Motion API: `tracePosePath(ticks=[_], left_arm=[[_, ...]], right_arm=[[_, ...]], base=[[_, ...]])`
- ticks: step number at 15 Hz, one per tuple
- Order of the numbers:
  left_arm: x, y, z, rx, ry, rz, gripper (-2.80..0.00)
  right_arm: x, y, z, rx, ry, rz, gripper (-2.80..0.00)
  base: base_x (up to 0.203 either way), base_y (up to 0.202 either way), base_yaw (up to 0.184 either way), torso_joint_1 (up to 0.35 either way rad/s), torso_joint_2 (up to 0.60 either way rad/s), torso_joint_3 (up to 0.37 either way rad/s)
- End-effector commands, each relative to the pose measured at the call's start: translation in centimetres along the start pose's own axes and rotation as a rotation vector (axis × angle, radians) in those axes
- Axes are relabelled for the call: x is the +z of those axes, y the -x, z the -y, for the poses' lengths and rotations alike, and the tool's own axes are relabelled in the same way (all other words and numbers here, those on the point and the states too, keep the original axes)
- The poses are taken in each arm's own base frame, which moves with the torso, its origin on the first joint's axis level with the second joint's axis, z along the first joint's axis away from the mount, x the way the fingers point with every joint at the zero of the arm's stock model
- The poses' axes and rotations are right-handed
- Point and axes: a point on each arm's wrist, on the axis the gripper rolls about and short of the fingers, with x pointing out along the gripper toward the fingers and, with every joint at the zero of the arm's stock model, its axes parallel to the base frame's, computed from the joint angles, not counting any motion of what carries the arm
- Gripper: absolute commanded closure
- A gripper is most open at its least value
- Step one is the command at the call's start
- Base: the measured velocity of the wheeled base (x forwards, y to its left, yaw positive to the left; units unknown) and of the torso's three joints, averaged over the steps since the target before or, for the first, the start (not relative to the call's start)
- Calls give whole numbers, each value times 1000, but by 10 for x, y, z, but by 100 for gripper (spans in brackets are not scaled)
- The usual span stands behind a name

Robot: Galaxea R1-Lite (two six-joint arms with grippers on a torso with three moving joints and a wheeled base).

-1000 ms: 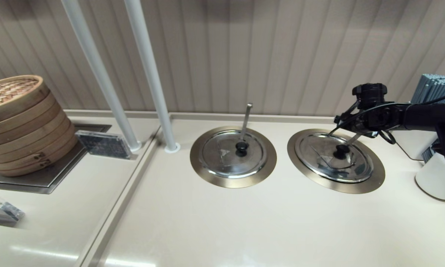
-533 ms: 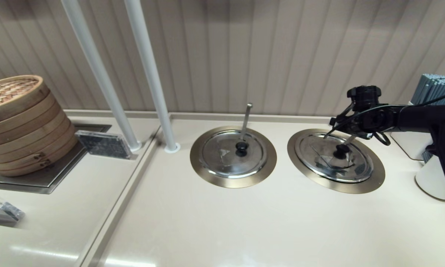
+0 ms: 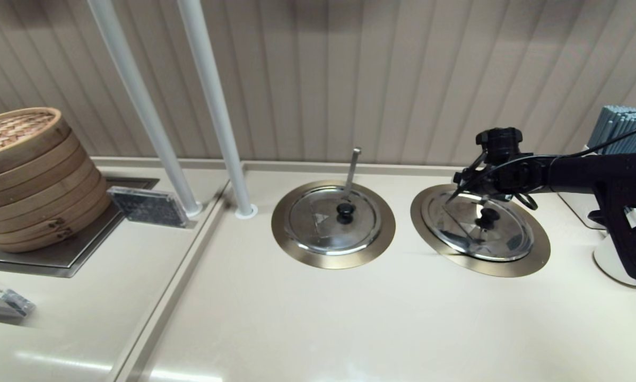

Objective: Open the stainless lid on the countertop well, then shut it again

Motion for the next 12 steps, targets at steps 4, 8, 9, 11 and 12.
tracePosePath(ticks=[4, 8, 9, 11, 12], left_arm=[[0, 0, 0, 0, 1, 0, 0], [0, 0, 0, 0, 0, 0, 0], [0, 0, 0, 0, 1, 0, 0], [0, 0, 0, 0, 1, 0, 0], [0, 0, 0, 0, 1, 0, 0]], right_arm=[[15, 30, 7, -8, -6, -12, -280], [29, 94, 19, 35, 6, -37, -280], [33, 113, 22, 88, 3, -38, -280], [52, 172, 32, 217, -11, 9, -280], [54, 204, 40, 270, 8, 29, 0]], base=[[0, 0, 0, 0, 0, 0], [0, 0, 0, 0, 0, 0], [0, 0, 0, 0, 0, 0], [0, 0, 0, 0, 0, 0], [0, 0, 0, 0, 0, 0]])
